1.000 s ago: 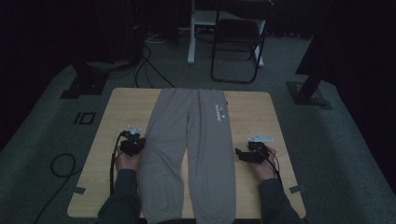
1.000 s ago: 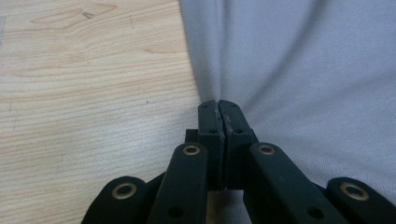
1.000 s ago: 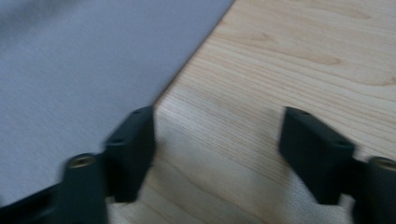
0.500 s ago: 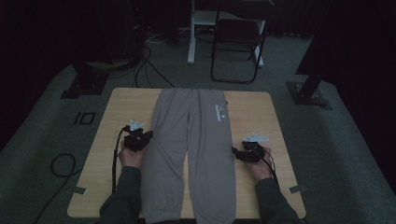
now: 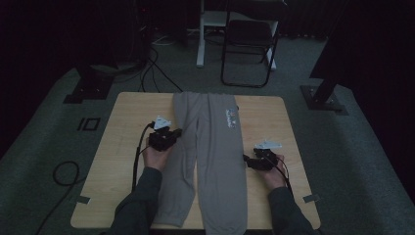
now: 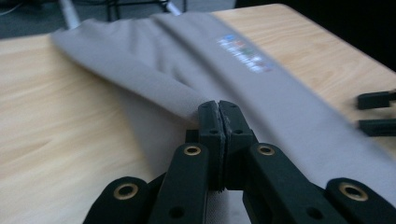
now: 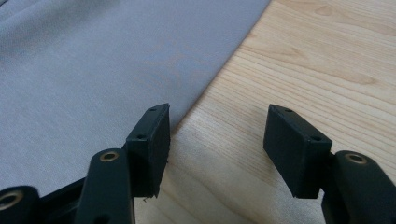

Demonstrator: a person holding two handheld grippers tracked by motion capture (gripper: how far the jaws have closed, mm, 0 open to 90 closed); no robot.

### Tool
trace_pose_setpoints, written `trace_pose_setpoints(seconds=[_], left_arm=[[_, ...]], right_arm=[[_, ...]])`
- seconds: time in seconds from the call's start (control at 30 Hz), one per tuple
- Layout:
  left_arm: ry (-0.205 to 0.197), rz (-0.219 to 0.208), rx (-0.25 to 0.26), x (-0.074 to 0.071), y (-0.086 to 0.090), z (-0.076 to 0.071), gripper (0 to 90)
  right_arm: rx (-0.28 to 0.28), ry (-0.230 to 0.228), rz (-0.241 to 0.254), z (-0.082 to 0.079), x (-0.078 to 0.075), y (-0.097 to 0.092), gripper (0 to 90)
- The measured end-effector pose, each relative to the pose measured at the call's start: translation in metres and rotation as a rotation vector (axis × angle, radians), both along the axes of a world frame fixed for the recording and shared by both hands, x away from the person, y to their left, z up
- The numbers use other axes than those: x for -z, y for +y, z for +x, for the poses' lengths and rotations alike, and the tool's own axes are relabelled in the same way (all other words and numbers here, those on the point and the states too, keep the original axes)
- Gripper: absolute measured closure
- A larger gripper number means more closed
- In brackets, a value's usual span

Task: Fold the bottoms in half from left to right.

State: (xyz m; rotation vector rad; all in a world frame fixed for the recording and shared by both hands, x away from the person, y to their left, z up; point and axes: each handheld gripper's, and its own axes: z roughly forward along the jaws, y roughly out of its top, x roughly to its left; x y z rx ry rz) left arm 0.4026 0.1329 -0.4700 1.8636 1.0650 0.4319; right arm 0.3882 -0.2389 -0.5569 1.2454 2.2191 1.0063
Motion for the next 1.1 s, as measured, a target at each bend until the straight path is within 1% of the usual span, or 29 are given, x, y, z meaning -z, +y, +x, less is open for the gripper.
trace_pose_setpoints(seconds=[0.03,0.07,0.1,0.13,0.17,0.23,0.27,0.3,0.33,0.37,0.4,0.43,0.47,0.5,0.53,0.57,0.6,0.63,0.67,0.7,0.73,0.77,0.8,0.83,0.87,0.97,1.0,1.03,1.1], left_arm=[[0.000,0.000,0.000,0.000,0.000,0.000,88.8],[-0.005,0.009,0.032,-0.003,-0.016,0.002,88.8],[-0.012,0.028,0.065,-0.004,-0.032,0.005,89.0],[-0.018,0.037,0.079,-0.004,-0.041,0.007,89.1],[-0.018,0.037,0.079,-0.004,-0.041,0.007,89.1],[-0.014,0.043,0.101,-0.002,-0.058,0.013,89.1],[-0.006,0.038,0.112,-0.001,-0.066,0.016,89.1],[0.009,0.017,0.133,0.000,-0.081,0.021,89.1],[0.009,0.017,0.133,0.000,-0.081,0.021,89.1],[0.025,-0.009,0.154,0.001,-0.097,0.023,89.1],[0.025,-0.009,0.154,0.001,-0.097,0.023,89.2],[0.030,-0.022,0.165,0.001,-0.104,0.023,89.2],[0.034,-0.042,0.182,0.002,-0.118,0.022,89.3],[0.034,-0.042,0.182,0.002,-0.118,0.022,89.3],[0.052,-0.068,0.199,0.005,-0.131,0.021,89.3],[0.052,-0.068,0.199,0.005,-0.131,0.021,89.3],[0.073,-0.065,0.225,0.013,-0.144,0.019,89.3],[0.073,-0.065,0.225,0.013,-0.144,0.019,89.3],[0.086,-0.056,0.239,0.018,-0.149,0.019,89.0],[0.123,-0.046,0.261,0.029,-0.155,0.020,88.2],[0.142,-0.054,0.268,0.034,-0.155,0.021,83.6],[0.142,-0.054,0.268,0.034,-0.155,0.021,77.2],[0.161,-0.066,0.277,0.038,-0.152,0.023,71.5],[0.161,-0.058,0.284,0.041,-0.144,0.023,69.6],[0.161,-0.058,0.284,0.041,-0.144,0.023,68.4],[0.148,-0.061,0.267,0.038,-0.122,0.020,64.3],[0.132,-0.043,0.253,0.037,-0.114,0.018,64.1],[0.124,-0.023,0.241,0.035,-0.106,0.016,64.1],[0.110,0.010,0.216,0.034,-0.088,0.012,61.1]], right_arm=[[0.000,0.000,0.000,0.000,0.000,0.000,41.5],[0.000,0.000,0.000,0.000,0.000,0.000,41.5],[-0.001,-0.001,-0.001,0.000,0.000,0.000,41.6],[-0.002,-0.003,-0.003,0.000,0.000,0.000,41.5],[-0.002,-0.003,-0.003,0.000,0.000,0.000,41.5],[0.000,0.000,-0.001,0.000,0.000,0.000,41.6],[0.001,0.000,-0.001,0.000,0.000,0.000,41.5],[0.001,0.000,-0.001,0.000,0.000,0.000,41.6],[0.001,0.000,-0.001,0.000,0.000,0.000,41.6],[0.001,0.000,0.000,0.000,0.000,0.000,41.4],[0.001,0.000,0.000,0.000,0.000,0.000,41.4],[0.001,0.001,0.001,0.000,0.000,0.000,41.4],[0.000,0.001,0.001,0.000,0.000,0.000,41.3],[0.000,0.002,0.003,0.000,0.000,0.000,41.4],[0.001,0.001,0.003,-0.001,0.000,-0.001,41.3],[0.001,0.001,0.002,-0.001,0.000,-0.001,41.3],[0.001,0.001,0.002,-0.001,0.000,-0.001,41.3],[0.001,0.001,0.002,-0.001,0.000,-0.001,41.3],[0.001,0.001,0.000,-0.001,0.000,-0.001,41.3],[0.000,0.000,0.000,-0.001,0.000,-0.001,41.2],[0.000,0.000,0.001,-0.001,0.000,-0.001,41.2],[0.000,0.000,0.001,-0.001,0.000,-0.001,41.2],[0.000,0.002,0.002,-0.001,0.000,-0.001,40.5],[-0.003,0.003,0.001,-0.001,0.000,-0.001,40.1],[-0.006,0.001,0.001,-0.001,0.000,-0.001,39.5],[-0.007,0.005,0.003,-0.001,0.000,0.000,39.0],[-0.004,0.025,0.003,0.000,-0.002,0.001,40.5],[-0.004,0.025,0.003,0.000,-0.002,0.001,40.5],[-0.009,0.003,0.008,0.000,-0.011,0.008,42.4]])
